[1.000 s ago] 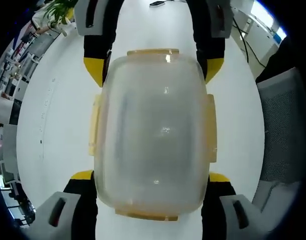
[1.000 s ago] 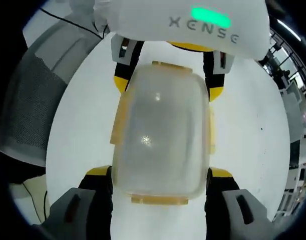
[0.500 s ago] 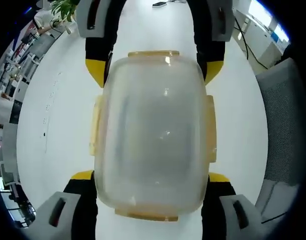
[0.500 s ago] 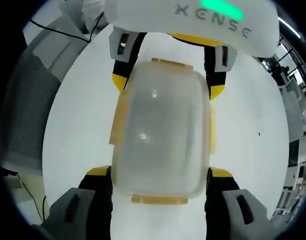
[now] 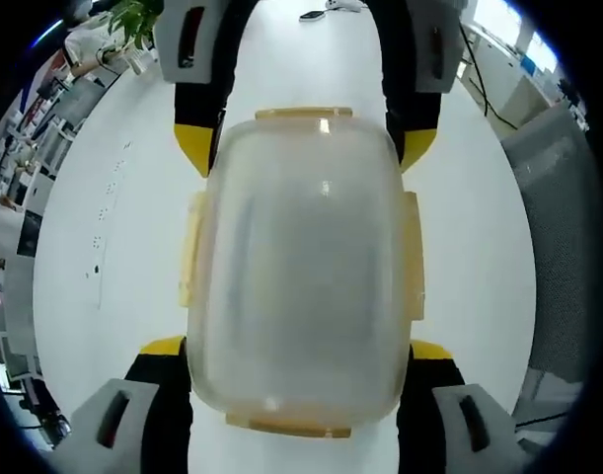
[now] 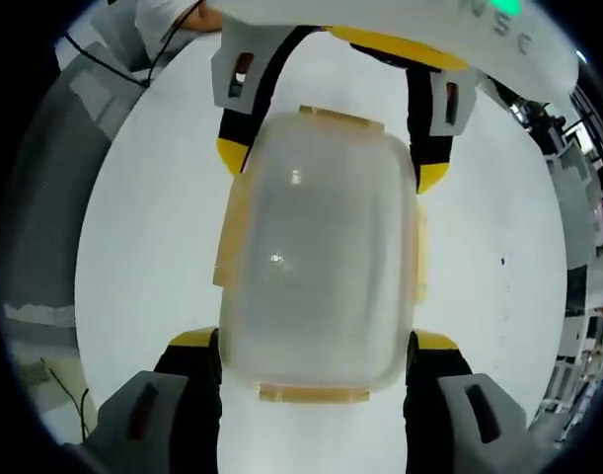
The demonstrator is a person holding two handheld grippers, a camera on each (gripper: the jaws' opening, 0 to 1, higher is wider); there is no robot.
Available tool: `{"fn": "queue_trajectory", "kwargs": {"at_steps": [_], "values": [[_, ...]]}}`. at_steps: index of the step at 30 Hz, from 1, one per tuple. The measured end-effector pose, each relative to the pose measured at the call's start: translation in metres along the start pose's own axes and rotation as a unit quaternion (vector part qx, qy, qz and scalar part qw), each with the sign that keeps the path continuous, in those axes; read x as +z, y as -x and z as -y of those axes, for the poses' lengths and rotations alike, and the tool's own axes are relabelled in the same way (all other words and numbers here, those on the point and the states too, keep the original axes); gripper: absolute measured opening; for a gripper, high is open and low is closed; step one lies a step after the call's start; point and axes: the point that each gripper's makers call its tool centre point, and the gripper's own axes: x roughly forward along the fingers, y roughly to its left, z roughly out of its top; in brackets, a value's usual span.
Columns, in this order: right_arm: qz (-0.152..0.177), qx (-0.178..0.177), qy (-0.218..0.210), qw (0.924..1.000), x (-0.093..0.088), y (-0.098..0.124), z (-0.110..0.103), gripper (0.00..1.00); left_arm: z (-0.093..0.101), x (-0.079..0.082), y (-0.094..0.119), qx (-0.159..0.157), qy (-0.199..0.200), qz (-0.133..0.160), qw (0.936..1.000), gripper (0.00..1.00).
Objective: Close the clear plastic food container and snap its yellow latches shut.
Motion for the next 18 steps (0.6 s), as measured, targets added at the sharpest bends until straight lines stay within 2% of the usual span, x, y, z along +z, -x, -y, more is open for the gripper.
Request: {"fn": "queue_trajectory", "kwargs": {"at_steps": [8,18], "values": [[-0.014,-0.005,-0.007,0.9999,0.001,-0.002,0.012,0.73,-0.013,-0.002,-0.002,-0.002,-0.01,0.001,0.9999,0.84],[-0.027,-0.006,0.003,0.9996,0.004,-0.007,0.031,0.74,-0.031,-0.008,-0.002,0.001,0.002,0.012,0.9999,0.84]]}}
